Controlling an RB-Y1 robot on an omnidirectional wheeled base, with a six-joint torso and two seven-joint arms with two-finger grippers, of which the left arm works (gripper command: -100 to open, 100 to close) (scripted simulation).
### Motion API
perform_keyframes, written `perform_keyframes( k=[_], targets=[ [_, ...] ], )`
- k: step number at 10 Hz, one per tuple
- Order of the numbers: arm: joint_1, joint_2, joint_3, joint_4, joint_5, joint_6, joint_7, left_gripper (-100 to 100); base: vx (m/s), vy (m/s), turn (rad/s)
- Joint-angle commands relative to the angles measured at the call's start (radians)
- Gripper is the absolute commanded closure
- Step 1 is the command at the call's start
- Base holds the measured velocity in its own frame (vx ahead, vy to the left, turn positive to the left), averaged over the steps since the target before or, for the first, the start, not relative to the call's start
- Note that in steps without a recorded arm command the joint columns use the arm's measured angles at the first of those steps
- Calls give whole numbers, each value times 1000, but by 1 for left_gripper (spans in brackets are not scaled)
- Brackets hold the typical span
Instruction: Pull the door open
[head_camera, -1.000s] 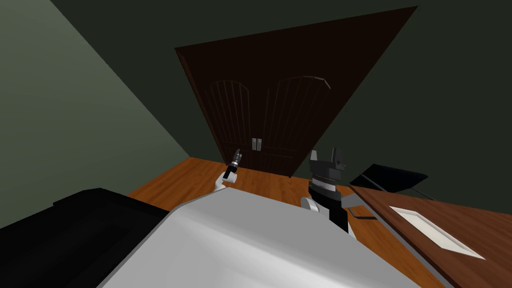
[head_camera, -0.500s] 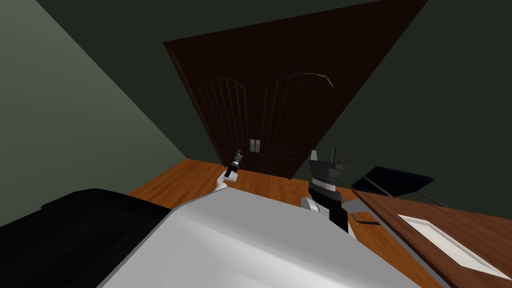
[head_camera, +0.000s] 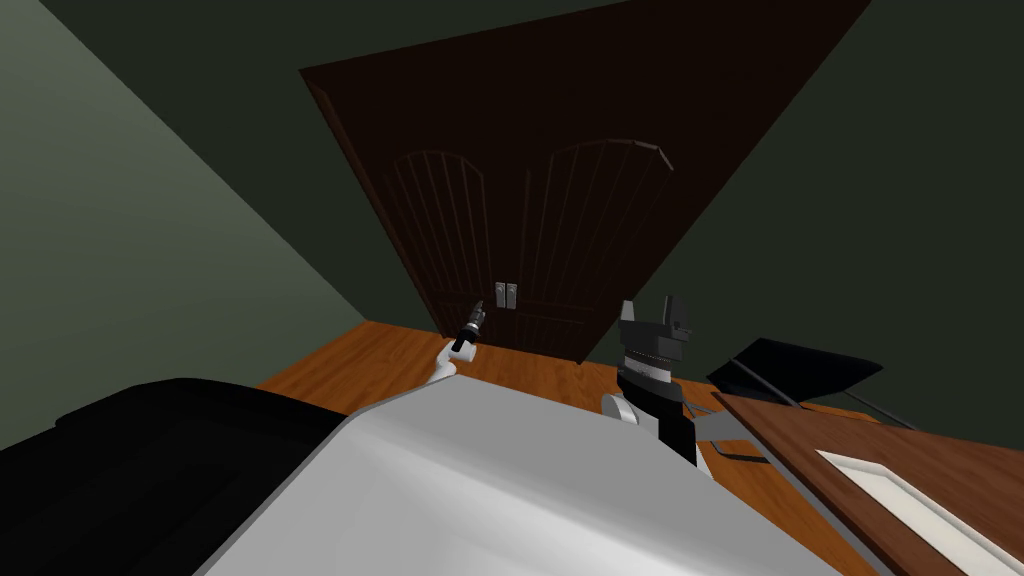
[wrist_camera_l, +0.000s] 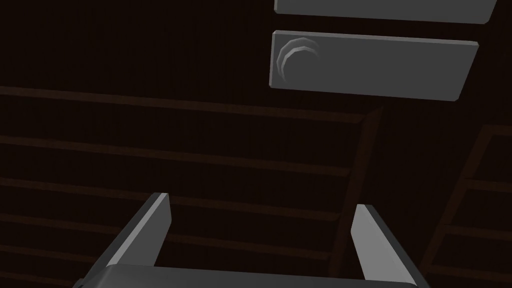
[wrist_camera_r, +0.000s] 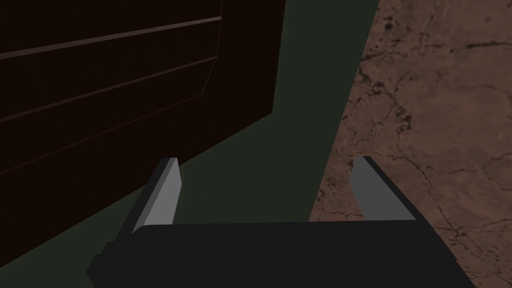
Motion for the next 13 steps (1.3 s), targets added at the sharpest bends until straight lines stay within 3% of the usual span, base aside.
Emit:
perform_keyframes(
  k=[1, 5, 6, 7, 9, 10, 12, 13],
  targets=[
    [-20, 2, 1, 35, -1, 6, -1, -100, 125, -41, -12],
    [-64, 4, 1, 103, -3, 25, -3, -100, 144, -40, -23],
    [-57, 6, 1, 93, -2, 21, -1, -100, 78, -15, -7],
    [-37, 37, 29, 111, 7, 20, 6, -100, -25, 15, 102],
    [-34, 42, 33, 114, 8, 19, 8, -100, -46, 27, 31],
    [-18, 71, 58, 129, 17, 16, 16, -100, -32, 29, 45],
    [-12, 82, 67, 135, 20, 15, 19, -100, -13, 12, 21],
    [0, 108, 88, 148, 28, 12, 28, -100, 23, 5, 9]
  ],
)
